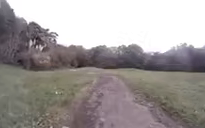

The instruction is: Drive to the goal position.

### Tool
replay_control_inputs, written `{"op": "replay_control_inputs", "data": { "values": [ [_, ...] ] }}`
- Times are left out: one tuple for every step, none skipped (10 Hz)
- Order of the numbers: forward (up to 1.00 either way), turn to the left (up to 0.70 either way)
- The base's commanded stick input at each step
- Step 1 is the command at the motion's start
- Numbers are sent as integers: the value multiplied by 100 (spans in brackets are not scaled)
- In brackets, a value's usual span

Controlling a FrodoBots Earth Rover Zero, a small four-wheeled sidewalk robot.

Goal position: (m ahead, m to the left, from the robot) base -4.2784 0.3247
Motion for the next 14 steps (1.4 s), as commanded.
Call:
{"op": "replay_control_inputs", "data": {
  "values": [
    [85, 0],
    [85, 0],
    [85, -3],
    [85, -20],
    [85, 0],
    [85, 0],
    [85, 0],
    [85, 0],
    [85, 0],
    [85, 0],
    [85, 0],
    [85, 0],
    [85, 0],
    [85, 0]
  ]
}}
